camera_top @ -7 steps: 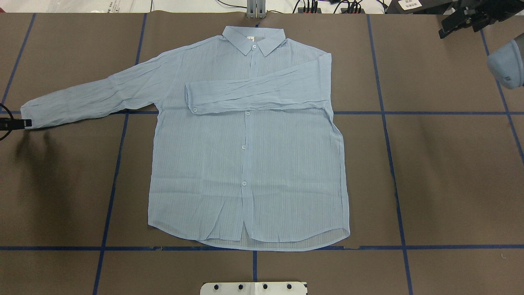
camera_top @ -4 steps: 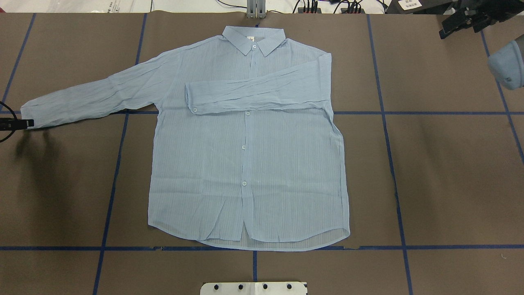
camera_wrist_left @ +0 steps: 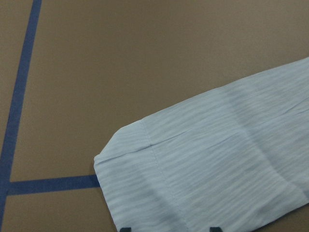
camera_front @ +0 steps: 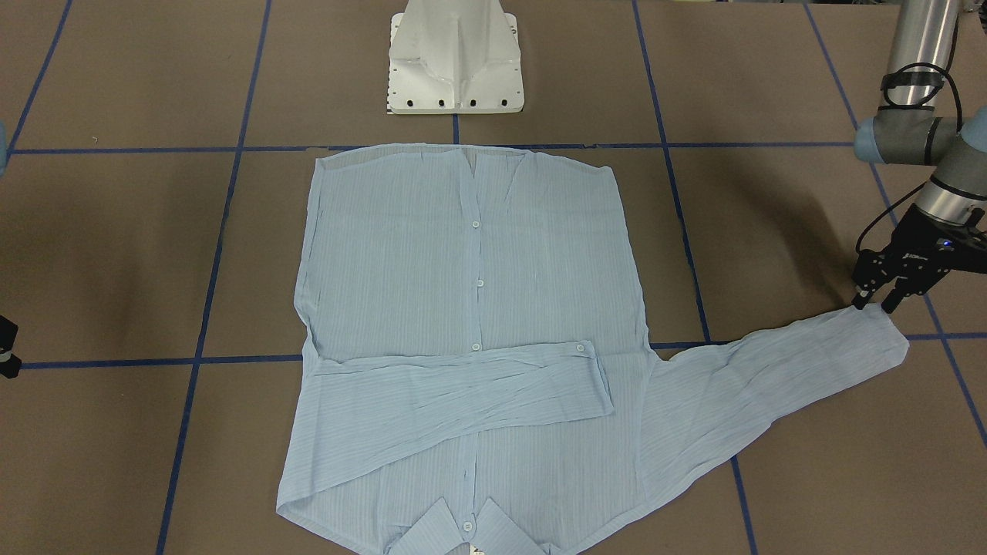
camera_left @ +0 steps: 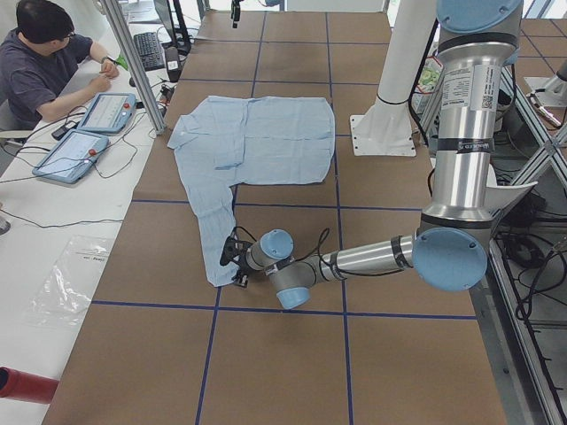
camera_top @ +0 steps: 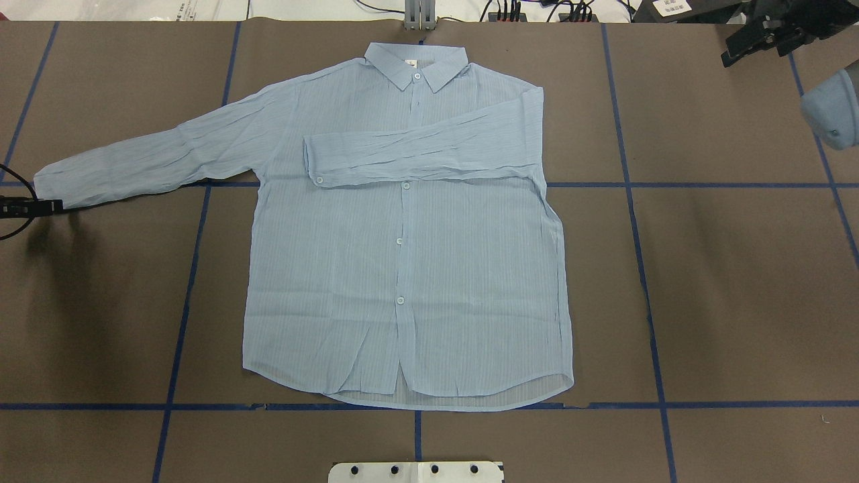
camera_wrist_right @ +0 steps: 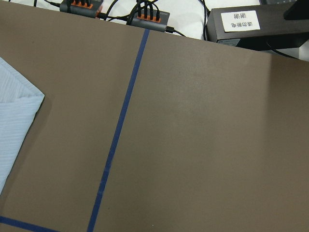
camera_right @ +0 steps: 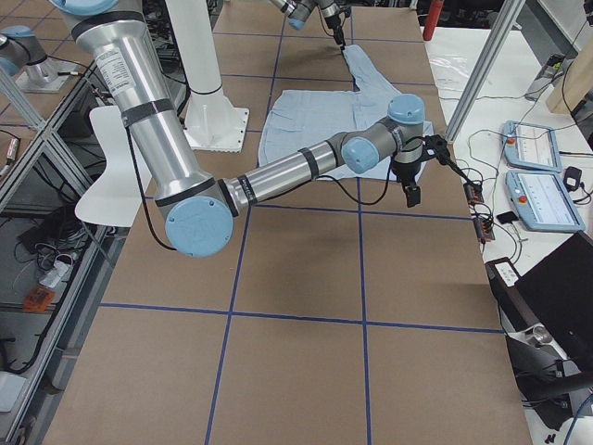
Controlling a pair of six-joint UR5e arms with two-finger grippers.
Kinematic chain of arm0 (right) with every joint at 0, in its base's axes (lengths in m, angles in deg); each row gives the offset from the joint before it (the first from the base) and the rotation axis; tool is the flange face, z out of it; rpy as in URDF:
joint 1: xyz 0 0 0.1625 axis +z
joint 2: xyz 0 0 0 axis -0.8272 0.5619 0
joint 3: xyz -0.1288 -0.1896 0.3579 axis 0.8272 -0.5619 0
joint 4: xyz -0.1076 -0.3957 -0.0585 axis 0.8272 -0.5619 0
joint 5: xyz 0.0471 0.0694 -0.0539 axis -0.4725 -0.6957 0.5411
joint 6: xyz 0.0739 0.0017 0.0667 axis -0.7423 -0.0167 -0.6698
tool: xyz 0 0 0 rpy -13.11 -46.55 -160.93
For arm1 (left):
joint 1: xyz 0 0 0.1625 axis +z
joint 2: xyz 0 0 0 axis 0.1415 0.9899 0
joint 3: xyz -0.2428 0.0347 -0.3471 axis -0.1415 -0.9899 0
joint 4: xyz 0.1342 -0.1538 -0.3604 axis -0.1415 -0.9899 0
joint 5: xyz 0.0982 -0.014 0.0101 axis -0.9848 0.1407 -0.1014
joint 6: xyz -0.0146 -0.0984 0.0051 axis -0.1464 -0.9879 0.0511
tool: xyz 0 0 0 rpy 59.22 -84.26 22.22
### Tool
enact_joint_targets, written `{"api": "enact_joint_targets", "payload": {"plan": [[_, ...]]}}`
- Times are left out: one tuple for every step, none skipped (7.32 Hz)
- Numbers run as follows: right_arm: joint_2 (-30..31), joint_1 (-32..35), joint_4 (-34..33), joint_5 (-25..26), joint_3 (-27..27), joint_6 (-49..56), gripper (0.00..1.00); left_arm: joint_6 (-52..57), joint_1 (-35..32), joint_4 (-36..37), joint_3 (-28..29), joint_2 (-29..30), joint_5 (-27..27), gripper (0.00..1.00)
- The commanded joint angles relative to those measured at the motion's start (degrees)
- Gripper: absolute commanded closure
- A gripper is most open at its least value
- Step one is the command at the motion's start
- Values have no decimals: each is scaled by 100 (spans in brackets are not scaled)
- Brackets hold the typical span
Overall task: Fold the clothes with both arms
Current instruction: 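Lower the left gripper to the cuff of the sleeve nearest it and grasp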
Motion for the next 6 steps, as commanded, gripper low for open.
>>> {"api": "enact_joint_targets", "payload": {"plan": [[1, -1, 0, 0, 0, 1, 0, 12, 13, -8, 6, 0, -3, 45], [1, -1, 0, 0, 0, -7, 0, -5, 13, 1, 6, 0, -3, 57], [1, -1, 0, 0, 9, -7, 0, -6, 13, 1, 6, 0, 5, 86], [1, -1, 0, 0, 9, -7, 0, 3, 13, 1, 6, -9, 5, 100], [1, -1, 0, 0, 18, -7, 0, 12, 13, -8, -20, -17, 5, 100], [1, -1, 0, 0, 18, -7, 0, 29, 13, -95, -46, -17, 14, 100]]}}
